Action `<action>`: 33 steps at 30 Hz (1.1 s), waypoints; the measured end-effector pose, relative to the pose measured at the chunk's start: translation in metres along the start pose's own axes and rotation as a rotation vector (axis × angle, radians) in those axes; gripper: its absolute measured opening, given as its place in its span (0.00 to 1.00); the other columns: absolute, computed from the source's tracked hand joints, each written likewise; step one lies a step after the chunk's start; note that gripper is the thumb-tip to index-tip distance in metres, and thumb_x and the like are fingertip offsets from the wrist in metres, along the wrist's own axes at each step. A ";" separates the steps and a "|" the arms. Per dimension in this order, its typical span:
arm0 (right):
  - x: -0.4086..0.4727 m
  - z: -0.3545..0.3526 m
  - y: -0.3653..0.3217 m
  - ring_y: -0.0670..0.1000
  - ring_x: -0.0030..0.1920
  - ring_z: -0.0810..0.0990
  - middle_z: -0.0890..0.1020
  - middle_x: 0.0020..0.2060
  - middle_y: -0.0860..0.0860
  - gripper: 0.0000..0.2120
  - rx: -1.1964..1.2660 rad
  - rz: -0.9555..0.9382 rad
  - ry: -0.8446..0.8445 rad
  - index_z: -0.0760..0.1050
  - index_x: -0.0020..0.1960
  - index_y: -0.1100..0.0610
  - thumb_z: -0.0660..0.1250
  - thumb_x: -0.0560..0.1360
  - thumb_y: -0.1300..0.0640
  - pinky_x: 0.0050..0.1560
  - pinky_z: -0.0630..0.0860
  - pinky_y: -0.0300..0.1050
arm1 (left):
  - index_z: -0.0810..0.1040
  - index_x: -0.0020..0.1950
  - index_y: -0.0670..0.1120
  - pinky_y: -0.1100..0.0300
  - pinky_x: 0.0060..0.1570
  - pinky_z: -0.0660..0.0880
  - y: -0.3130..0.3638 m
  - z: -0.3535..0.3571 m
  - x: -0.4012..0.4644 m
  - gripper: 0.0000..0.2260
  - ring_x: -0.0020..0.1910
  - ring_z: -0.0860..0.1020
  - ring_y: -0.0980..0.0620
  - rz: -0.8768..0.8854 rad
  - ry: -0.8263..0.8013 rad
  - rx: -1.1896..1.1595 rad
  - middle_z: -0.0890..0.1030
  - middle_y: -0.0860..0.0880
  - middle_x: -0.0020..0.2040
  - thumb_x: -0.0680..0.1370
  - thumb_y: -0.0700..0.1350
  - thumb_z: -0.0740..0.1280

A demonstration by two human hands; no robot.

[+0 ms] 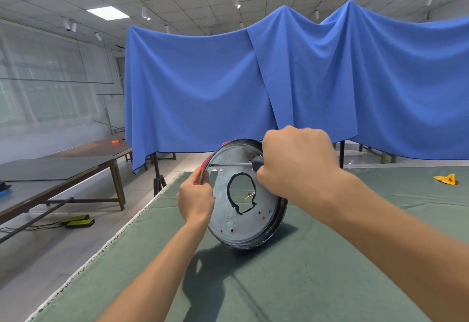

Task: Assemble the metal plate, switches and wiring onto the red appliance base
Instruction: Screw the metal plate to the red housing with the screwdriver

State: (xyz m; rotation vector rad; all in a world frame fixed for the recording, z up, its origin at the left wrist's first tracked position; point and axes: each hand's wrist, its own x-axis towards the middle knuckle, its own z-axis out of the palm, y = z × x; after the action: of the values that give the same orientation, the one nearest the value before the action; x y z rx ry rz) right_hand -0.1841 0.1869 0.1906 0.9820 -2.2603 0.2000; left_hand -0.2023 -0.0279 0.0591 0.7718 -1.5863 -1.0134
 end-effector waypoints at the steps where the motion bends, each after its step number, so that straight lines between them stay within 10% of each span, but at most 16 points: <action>1: 0.003 -0.005 -0.002 0.49 0.25 0.61 0.65 0.27 0.49 0.17 -0.014 -0.019 -0.015 0.60 0.31 0.54 0.65 0.73 0.55 0.27 0.52 0.41 | 0.80 0.62 0.52 0.63 0.32 0.71 0.000 0.000 -0.001 0.12 0.29 0.73 0.63 -0.001 -0.002 -0.001 0.77 0.65 0.31 0.79 0.49 0.65; 10: 0.006 -0.016 -0.007 0.51 0.32 0.69 0.63 0.43 0.52 0.14 0.326 -0.025 -0.238 0.59 0.51 0.55 0.65 0.75 0.60 0.27 0.60 0.43 | 0.81 0.58 0.54 0.62 0.27 0.64 0.000 -0.004 -0.001 0.10 0.20 0.71 0.59 -0.039 0.008 -0.005 0.75 0.59 0.27 0.80 0.48 0.64; 15: 0.009 -0.018 -0.014 0.57 0.41 0.77 0.77 0.42 0.52 0.10 0.513 0.023 0.085 0.70 0.49 0.57 0.67 0.70 0.61 0.37 0.75 0.46 | 0.82 0.56 0.57 0.59 0.33 0.68 0.005 -0.002 0.002 0.10 0.27 0.71 0.52 -0.074 -0.004 -0.003 0.80 0.53 0.32 0.79 0.49 0.63; 21: 0.019 -0.008 -0.030 0.55 0.36 0.73 0.73 0.35 0.48 0.11 0.427 -0.019 0.190 0.69 0.43 0.55 0.65 0.70 0.49 0.30 0.61 0.41 | 0.76 0.33 0.52 0.59 0.30 0.65 0.004 0.000 0.002 0.14 0.29 0.68 0.48 -0.257 -0.017 -0.008 0.72 0.54 0.25 0.78 0.49 0.63; 26: 0.035 -0.017 -0.025 0.53 0.40 0.75 0.72 0.41 0.48 0.11 0.723 -0.030 0.010 0.66 0.48 0.54 0.67 0.70 0.55 0.33 0.65 0.42 | 0.75 0.34 0.45 0.59 0.28 0.60 0.003 -0.004 0.001 0.14 0.25 0.64 0.50 -0.347 -0.057 -0.026 0.65 0.56 0.18 0.78 0.49 0.64; 30: 0.044 -0.018 -0.036 0.57 0.35 0.72 0.72 0.40 0.49 0.12 0.298 -0.160 0.363 0.67 0.49 0.55 0.59 0.80 0.46 0.34 0.65 0.45 | 0.64 0.22 0.46 0.58 0.29 0.53 0.011 -0.002 -0.004 0.23 0.25 0.58 0.49 -0.451 -0.168 -0.073 0.58 0.55 0.18 0.77 0.45 0.65; 33: 0.053 -0.016 -0.050 0.52 0.26 0.61 0.61 0.35 0.49 0.14 0.114 -0.203 0.295 0.59 0.46 0.54 0.56 0.81 0.44 0.27 0.53 0.43 | 0.64 0.29 0.46 0.58 0.30 0.62 0.013 -0.003 -0.005 0.17 0.31 0.65 0.47 -0.597 -0.296 -0.111 0.66 0.49 0.24 0.75 0.39 0.66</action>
State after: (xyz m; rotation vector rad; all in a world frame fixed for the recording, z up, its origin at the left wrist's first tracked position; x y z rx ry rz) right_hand -0.1679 0.1260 0.2302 1.1521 -1.8861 0.3638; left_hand -0.1982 -0.0186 0.0687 1.0877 -1.5573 -1.6960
